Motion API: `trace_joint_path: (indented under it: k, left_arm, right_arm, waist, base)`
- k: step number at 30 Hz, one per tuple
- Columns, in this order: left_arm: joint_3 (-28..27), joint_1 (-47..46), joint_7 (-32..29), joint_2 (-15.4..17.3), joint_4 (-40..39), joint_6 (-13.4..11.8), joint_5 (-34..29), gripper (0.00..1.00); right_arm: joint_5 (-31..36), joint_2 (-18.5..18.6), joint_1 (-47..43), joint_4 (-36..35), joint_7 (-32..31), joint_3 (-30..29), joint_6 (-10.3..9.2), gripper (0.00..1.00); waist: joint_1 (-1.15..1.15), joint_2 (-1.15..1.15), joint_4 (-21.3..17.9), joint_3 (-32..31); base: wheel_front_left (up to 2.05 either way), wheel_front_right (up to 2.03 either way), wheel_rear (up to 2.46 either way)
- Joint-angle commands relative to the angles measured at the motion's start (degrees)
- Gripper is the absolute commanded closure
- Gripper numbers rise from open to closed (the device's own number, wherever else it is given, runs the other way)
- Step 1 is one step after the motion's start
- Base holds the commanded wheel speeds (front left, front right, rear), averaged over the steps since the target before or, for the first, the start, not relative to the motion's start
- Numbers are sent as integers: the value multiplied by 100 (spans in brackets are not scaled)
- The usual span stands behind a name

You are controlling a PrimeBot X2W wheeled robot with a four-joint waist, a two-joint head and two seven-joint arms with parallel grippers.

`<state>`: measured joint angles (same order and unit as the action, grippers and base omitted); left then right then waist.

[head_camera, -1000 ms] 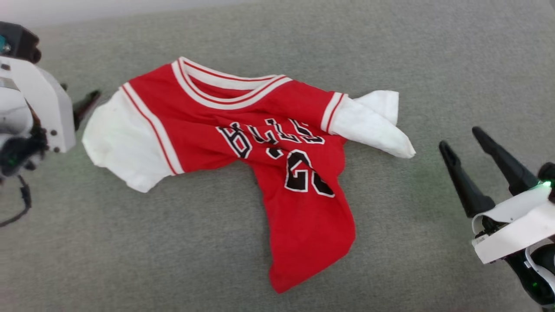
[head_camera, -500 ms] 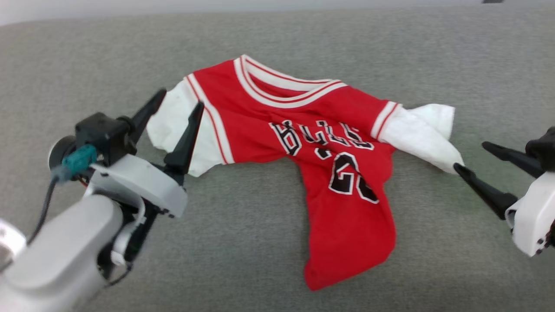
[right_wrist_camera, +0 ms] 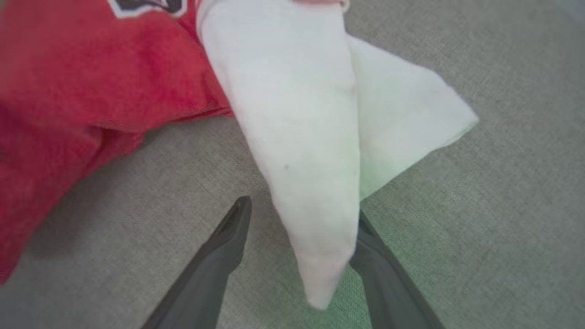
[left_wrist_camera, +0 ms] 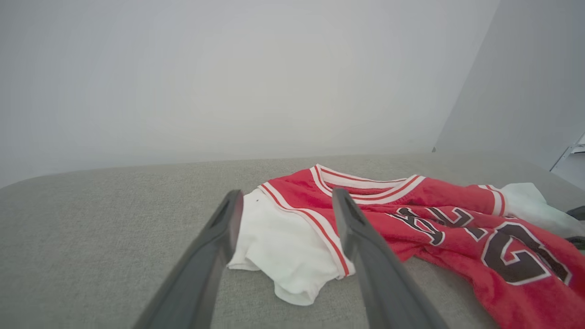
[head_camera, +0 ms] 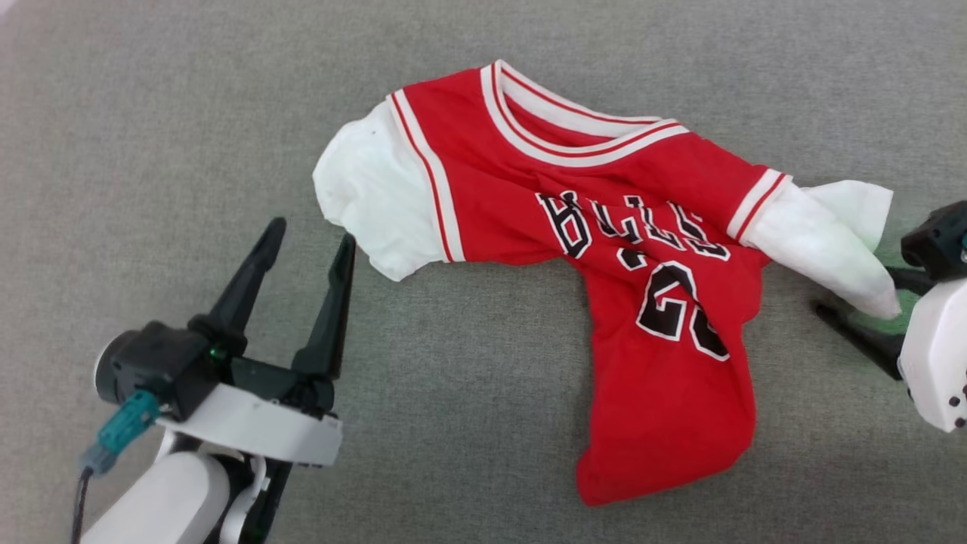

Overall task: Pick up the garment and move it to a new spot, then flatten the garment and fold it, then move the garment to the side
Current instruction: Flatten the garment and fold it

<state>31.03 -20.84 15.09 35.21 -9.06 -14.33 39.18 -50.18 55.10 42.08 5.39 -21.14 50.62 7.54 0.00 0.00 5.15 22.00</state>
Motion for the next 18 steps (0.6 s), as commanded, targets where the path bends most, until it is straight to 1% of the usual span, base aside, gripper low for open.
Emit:
trace_joint_path:
  k: [1, 5, 8, 14, 18]
  left_arm:
    - [-87, 125, 7, -33, 9, 69, -89, 0]
    - [-353, 345, 7, -204, 35, 270, -168, 0]
    - [-499, 449, 7, -311, 48, 409, -215, 0]
    - [-758, 593, 6, -459, 35, 578, -278, 0]
    - [-850, 630, 7, -562, 23, 704, -302, 0]
  right_arm:
    - [-114, 48, 115, 6, 72, 73, -9, 100]
    - [-248, 105, 331, 16, 364, 247, -10, 100]
    - [-395, 134, 445, 127, 617, 233, -10, 100]
    - [-1233, 228, 594, 564, 1105, -441, -10, 100]
    - [-1412, 223, 787, 1205, 985, -760, -10, 100]
  waist:
    - [0, 0, 35, 38]
    - [0, 0, -14, 36]
    - [0, 0, -50, 29]
    - [0, 0, -63, 95]
    - [0, 0, -2, 180]
  base:
    - [0, 0, 0]
    - [0, 0, 0]
    - [0, 0, 0]
    - [0, 0, 0]
    - [0, 0, 0]
